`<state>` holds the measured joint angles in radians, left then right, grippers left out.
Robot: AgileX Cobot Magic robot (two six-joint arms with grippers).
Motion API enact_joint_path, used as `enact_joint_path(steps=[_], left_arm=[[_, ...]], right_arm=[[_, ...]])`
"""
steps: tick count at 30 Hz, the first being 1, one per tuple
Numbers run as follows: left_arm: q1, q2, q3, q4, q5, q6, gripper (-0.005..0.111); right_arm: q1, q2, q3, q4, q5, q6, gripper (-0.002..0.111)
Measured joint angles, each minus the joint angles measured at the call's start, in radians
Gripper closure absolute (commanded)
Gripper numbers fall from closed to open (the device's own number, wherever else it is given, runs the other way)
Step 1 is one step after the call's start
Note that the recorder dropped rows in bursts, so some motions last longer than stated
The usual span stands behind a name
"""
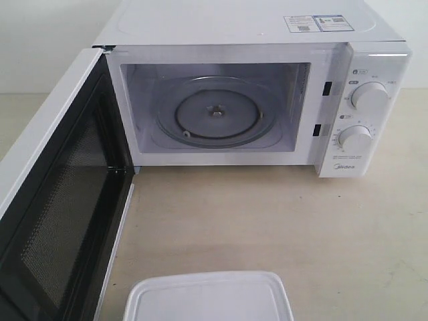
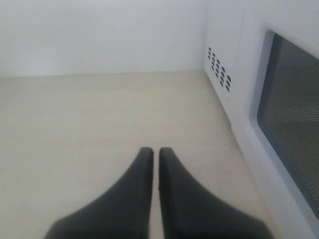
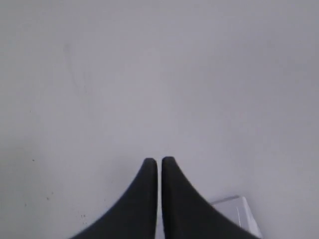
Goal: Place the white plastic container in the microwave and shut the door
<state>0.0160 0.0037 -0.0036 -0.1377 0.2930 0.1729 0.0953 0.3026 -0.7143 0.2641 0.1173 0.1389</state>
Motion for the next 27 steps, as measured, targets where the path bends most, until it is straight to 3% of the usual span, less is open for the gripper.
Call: enact_joint_path(steps=[5,9,13,22,27], left_arm=[[0.000,0.000,0.000,0.000,0.000,0.000,0.102],[0.000,0.000,0.000,0.000,0.000,0.000,0.102],[0.000,0.000,0.000,0.000,0.000,0.000,0.102],[0.000,0.000,0.000,0.000,0.000,0.000,0.102],[0.000,0.000,0.000,0.000,0.000,0.000,0.102]], right_arm=[[0.062,0.243,-0.142,0.061,0.252,-0.069,0.108],[0.134,0.411,-0.130,0.186,0.558,-0.124,0.108],[0.197,0.499,-0.068,0.244,0.714,-0.177,0.108],[0.264,0.529,0.170,0.330,0.749,-0.193,0.108],[0.264,0.552,0.263,0.454,0.720,-0.330,0.108]])
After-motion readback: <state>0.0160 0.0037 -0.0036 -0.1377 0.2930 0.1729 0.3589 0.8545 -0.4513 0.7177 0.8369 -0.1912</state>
